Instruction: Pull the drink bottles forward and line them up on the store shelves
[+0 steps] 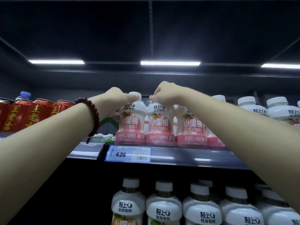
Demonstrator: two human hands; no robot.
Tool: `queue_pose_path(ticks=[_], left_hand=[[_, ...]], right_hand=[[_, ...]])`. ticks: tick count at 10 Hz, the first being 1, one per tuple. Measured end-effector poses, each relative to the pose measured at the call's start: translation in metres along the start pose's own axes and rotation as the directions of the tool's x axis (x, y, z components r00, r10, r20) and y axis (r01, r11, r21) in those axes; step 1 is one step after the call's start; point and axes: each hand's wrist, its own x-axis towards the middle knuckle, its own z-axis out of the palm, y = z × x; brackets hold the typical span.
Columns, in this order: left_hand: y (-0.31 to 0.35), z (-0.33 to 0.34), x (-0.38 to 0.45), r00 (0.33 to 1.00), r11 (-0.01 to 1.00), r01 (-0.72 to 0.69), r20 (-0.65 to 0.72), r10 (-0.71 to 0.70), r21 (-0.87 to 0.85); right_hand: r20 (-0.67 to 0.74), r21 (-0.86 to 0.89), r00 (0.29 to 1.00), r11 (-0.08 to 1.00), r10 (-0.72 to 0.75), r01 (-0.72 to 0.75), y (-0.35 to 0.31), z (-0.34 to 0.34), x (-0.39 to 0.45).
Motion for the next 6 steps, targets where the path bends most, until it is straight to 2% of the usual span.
queue_pose_path(ticks=[2, 4, 5, 6], left_hand=[[-0.004, 0.013, -0.001, 0.993, 0.999, -0.025, -0.115, 0.030, 0.049], [0.002, 0.032, -0.017, 0.954, 0.967, -0.096, -0.256, 0.156, 0.234], [0.001, 0.040, -0.027, 0.862, 0.902, -0.203, -0.368, 0.349, 0.381], [0.002, 0.044, -0.039, 0.810, 0.865, -0.315, -0.365, 0.459, 0.390]], right_hand=[[-0.068, 0.107, 0.997, 0.993, -0.034, 0.041, 0.007, 0.003, -0.015], [-0.167, 0.175, 0.983, 0.979, -0.076, 0.105, 0.010, 0.002, -0.031], [-0.236, 0.115, 0.967, 0.985, -0.095, 0.125, 0.015, 0.004, -0.040], [-0.352, 0.157, 0.929, 0.971, -0.113, 0.178, 0.014, 0.000, -0.052]])
